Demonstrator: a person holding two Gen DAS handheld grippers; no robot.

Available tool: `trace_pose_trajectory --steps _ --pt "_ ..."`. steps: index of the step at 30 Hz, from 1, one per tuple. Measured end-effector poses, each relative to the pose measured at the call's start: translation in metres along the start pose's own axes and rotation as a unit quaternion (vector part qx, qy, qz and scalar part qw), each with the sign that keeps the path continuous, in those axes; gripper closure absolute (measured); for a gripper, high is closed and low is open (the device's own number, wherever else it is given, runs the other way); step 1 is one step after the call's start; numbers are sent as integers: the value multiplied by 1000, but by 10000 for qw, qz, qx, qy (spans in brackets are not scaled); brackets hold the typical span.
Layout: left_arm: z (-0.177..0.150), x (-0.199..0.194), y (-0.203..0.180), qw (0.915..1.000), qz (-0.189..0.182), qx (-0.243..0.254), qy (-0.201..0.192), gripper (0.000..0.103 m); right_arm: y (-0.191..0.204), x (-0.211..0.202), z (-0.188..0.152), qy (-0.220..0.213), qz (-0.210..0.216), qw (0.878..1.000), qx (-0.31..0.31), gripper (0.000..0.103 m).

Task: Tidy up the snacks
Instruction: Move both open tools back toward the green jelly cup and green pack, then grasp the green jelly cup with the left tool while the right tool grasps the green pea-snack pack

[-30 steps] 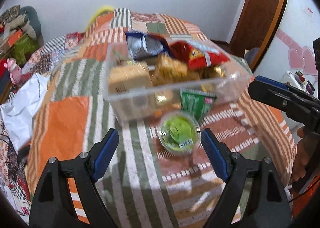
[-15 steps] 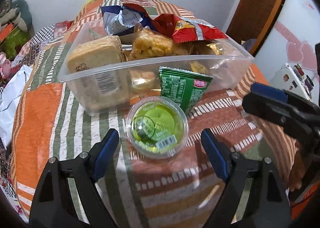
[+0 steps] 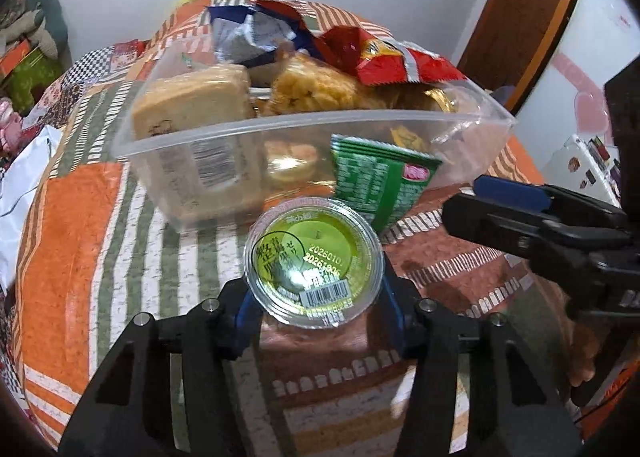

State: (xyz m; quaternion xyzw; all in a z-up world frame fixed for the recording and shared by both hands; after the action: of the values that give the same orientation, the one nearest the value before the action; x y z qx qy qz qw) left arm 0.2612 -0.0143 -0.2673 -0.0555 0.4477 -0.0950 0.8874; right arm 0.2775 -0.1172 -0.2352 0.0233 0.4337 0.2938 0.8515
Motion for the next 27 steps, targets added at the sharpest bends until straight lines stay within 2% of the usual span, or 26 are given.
trace_pose_trajectory --steps 3,9,19,23,24,25,27 --pt "-1 -9 8 9999 -39 -104 -56 55 7 8 2 87 68 9999 -66 34" --pt "-8 -22 29 9997 62 -194 -111 56 21 27 -1 332 154 9990 -237 34" --pt "-17 -28 49 9995 220 -198 -142 56 32 52 -6 718 -83 9952 -652 34" --pt "-16 -22 48 9995 245 -177 -92 56 31 54 -6 741 -90 9950 -663 39" --pt "-17 -19 47 9995 250 -185 -54 56 30 52 -5 724 -94 9951 -667 43" --pt "-18 -15 48 9995 259 -206 -16 56 31 52 -5 715 -93 9951 -673 52" --pt "-17 -14 49 9993 273 -244 -58 56 29 49 -4 653 -91 9958 -633 57"
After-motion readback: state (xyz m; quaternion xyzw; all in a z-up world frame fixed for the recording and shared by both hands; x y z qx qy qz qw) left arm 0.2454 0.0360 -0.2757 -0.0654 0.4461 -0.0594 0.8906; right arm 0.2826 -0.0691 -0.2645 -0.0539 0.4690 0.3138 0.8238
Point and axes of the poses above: each gripper's, at about its wrist camera, not at the fingertips, and x roughly the way its jaws point, y to its left, z to its top, the point moved 10 cm from there along x, roughly the way its jaws point, and after that the axes turned 1 degree about z, right-handed, at the moved point
